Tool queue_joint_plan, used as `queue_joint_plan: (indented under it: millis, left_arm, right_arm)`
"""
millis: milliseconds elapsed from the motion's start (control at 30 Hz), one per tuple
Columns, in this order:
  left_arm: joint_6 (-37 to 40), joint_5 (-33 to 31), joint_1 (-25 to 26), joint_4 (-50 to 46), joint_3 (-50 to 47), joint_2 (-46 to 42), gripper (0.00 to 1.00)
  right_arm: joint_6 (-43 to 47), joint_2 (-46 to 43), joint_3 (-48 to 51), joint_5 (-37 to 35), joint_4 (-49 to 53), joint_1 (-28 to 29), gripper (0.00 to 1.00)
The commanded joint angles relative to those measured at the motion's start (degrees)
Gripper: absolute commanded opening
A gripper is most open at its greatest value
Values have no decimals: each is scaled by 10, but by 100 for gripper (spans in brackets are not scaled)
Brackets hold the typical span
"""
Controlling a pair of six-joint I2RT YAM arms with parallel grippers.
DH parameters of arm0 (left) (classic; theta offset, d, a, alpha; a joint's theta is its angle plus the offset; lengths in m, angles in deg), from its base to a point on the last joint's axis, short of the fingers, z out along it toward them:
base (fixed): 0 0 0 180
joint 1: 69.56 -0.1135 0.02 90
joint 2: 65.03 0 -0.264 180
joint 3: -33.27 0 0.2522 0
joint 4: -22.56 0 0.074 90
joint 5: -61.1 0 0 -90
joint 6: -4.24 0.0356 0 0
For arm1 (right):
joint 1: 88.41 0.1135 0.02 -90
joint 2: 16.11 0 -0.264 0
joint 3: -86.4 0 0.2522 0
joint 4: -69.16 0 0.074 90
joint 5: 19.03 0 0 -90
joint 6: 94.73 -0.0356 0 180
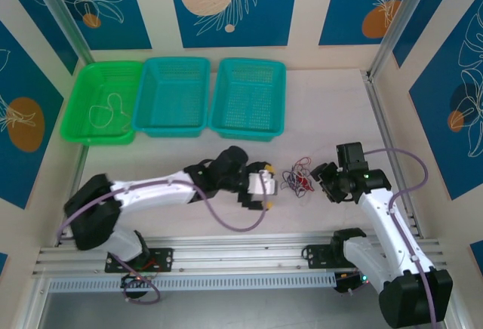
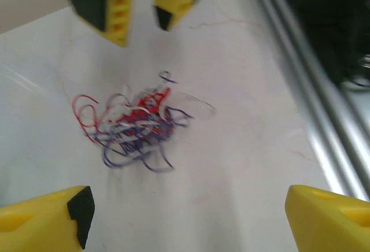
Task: Untangle the cables
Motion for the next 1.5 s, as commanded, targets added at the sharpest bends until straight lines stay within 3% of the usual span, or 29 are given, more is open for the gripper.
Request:
queue_joint_plan:
  millis: [0,133,233,467,600,667,800,900,1000,1133,1200,1300,1467]
  left_arm:
    - [8,-6,10,83,83,66,82]
    - [-6,-3,10,96,138,137,79]
    - [-6,3,10,78,176,180,74]
    - [18,-8,10,20,243,261,63]
    - [5,-17,11,17,281,300,49]
    - [3,-22,12,7,297,314,37]
    - [1,-21,12,5,300,314,0]
    - [-20,-22,11,14,285,293,0]
    - [-103,-18,5,23,271,251,0]
    - [-218,-36,3,61,216,179,0]
    - [-273,-70,3,37,210,151,0]
    - [-336,-116,3,11,199,116,0]
    - [-405,-141,2,71,120,43,0]
  right_arm:
    - [1,-15,13,43,11,-29,55]
    - [14,-18,12,53,6,-50,59]
    - [13,-17,12,52,14,-59,68]
    - [22,-19,14,75,10,-76,69]
    - [28,-22,11,79,12,-78,69]
    - [29,-24,10,80,14,-79,69]
    - [32,-31,8,81,17,-80,69]
    - [42,-32,9,83,12,-80,69]
    - [43,-33,20,94,-8,-76,69]
    - [75,-32,35,163,-86,-59,69]
    - [93,-30,45,211,-133,-43,69]
    - [110,-29,54,223,-174,-8,70]
    - [87,0,65,222,-250,56,80]
